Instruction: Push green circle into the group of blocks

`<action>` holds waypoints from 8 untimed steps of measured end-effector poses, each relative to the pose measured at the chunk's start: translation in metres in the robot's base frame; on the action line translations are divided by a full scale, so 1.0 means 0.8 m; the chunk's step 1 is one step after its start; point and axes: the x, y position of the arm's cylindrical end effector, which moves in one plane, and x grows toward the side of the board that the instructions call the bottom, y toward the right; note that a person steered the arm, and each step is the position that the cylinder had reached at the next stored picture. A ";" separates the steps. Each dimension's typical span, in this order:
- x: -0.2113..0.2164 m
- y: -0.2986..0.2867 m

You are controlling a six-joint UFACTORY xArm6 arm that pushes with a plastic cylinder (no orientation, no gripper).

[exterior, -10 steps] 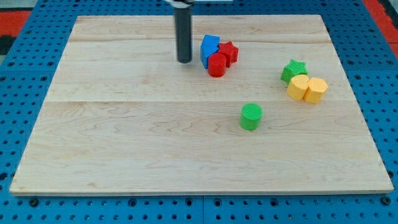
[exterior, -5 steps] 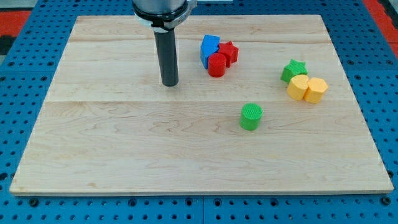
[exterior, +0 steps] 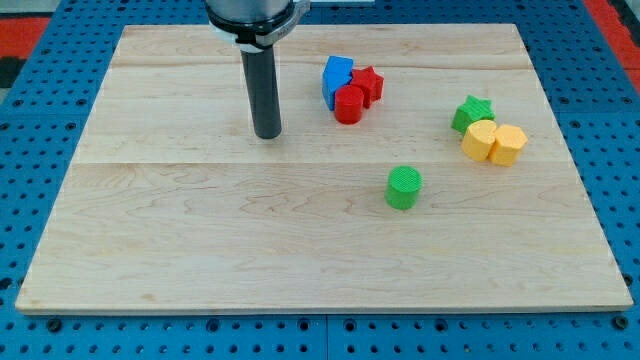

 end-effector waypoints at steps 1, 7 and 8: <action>0.009 -0.009; 0.160 -0.075; 0.163 -0.073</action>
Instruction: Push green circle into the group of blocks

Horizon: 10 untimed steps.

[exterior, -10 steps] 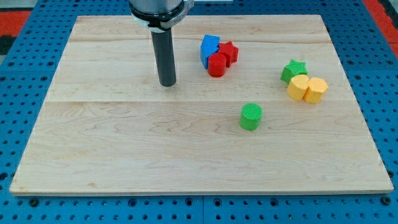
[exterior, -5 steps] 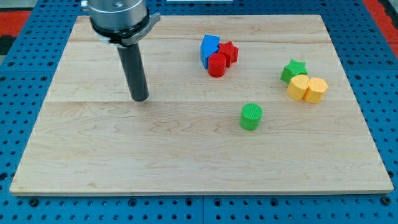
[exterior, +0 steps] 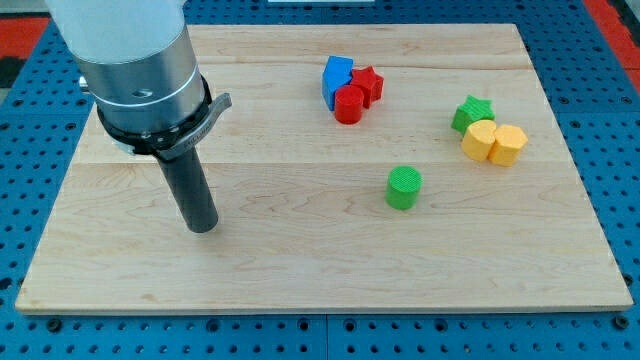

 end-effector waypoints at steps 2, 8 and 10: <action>0.001 0.072; -0.037 0.258; -0.084 0.293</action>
